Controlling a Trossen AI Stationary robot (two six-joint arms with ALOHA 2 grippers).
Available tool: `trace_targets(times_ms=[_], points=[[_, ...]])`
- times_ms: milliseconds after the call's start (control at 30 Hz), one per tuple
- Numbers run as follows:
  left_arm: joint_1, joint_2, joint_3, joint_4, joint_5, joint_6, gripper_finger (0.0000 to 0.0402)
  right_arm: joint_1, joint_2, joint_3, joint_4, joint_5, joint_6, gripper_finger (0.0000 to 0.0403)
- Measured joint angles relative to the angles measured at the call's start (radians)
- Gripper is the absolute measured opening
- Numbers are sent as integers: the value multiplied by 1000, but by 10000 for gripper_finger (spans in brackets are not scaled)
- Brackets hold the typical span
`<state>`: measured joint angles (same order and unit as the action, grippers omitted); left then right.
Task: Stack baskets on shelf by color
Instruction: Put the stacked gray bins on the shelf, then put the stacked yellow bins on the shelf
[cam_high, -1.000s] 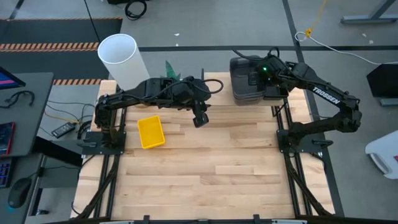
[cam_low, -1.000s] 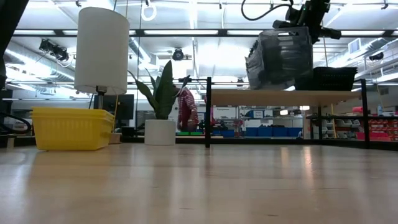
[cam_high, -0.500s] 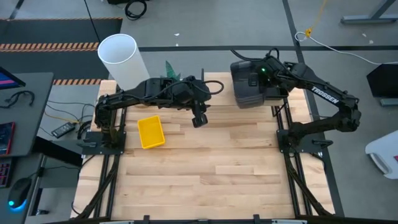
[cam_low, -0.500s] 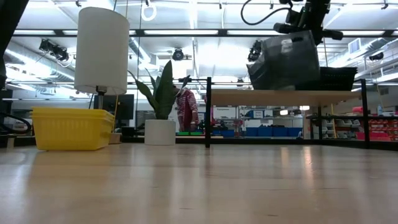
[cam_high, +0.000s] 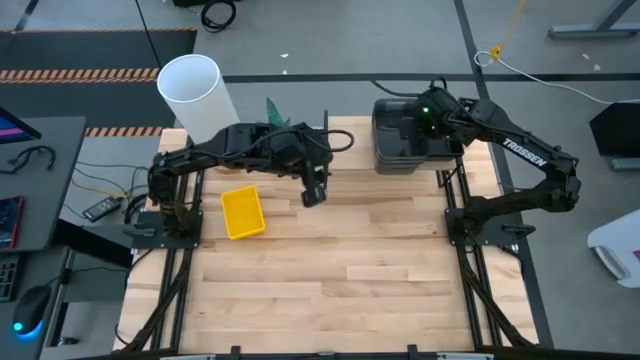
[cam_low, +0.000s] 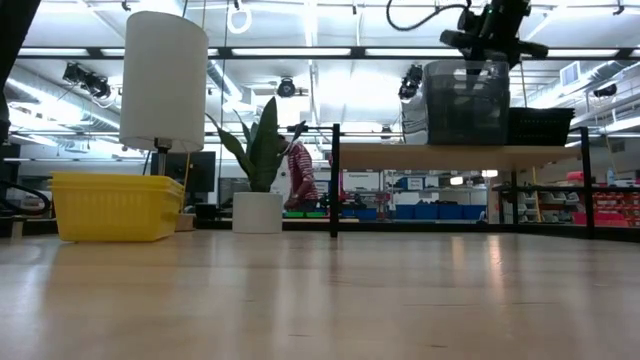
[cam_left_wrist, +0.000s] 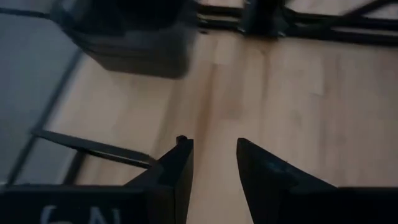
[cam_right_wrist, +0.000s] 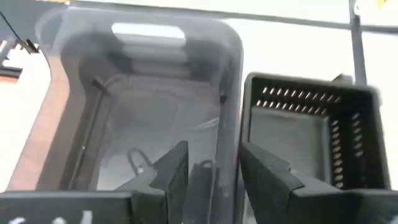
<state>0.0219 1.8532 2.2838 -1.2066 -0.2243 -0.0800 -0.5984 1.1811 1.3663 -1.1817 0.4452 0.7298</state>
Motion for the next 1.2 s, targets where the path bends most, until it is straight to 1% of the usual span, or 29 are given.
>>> trace_targets(times_ms=[67,133,333,400,533,633,767,867,1000,1067,1200], points=[[0,-10,1,-43,71,-9,128,-5,-3,25,-7,7,-36,151],[-1,-10,1,-108,109,-25,128,-6,-4,55,-9,15,-75,151],[-37,-8,1,-307,116,-71,128,-3,-8,178,1,27,-225,151],[-59,-7,0,-344,116,-73,128,12,-8,221,28,29,-285,151],[-98,-7,0,-352,102,-74,128,57,-9,281,161,27,-402,151],[-116,-6,0,-365,37,-111,128,98,-12,290,305,27,-495,151],[-135,-6,-2,-364,-7,-174,128,155,-21,291,473,25,-626,151],[-157,-15,-73,-364,-50,-177,128,186,-20,291,546,25,-693,151],[-185,-42,-244,-357,-81,-198,128,215,-14,290,574,25,-716,151],[-199,-57,-332,-329,-77,-224,128,225,-11,285,574,18,-709,151],[-228,-67,-487,-264,-26,-274,128,247,-11,281,524,-96,-704,151]])
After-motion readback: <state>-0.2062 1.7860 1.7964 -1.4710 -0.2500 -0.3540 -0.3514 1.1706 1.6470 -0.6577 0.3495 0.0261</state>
